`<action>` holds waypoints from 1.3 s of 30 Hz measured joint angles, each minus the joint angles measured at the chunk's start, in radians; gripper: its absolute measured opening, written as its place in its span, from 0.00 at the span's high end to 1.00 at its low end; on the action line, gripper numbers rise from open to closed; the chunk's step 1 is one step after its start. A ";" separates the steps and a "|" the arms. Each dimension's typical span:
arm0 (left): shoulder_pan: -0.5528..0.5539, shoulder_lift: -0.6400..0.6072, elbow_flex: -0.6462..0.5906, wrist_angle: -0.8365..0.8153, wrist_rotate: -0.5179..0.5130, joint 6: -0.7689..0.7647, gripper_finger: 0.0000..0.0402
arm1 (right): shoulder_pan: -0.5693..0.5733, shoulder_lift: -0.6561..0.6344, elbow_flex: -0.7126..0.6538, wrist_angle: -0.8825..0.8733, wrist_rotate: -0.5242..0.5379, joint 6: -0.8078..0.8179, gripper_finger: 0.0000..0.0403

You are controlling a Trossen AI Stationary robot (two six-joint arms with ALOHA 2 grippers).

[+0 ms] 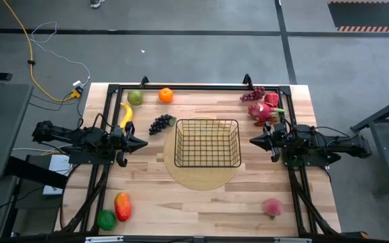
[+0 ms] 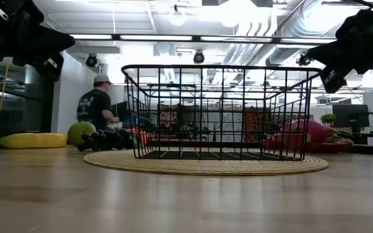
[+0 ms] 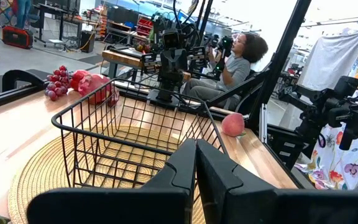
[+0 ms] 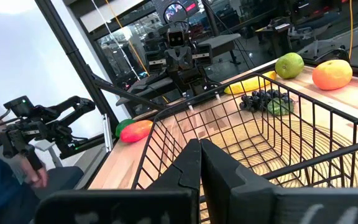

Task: Build produce basket

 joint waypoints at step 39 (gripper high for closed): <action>0.000 0.000 0.000 0.000 0.000 0.000 0.99 | 0.019 0.130 0.172 0.398 0.375 0.296 0.90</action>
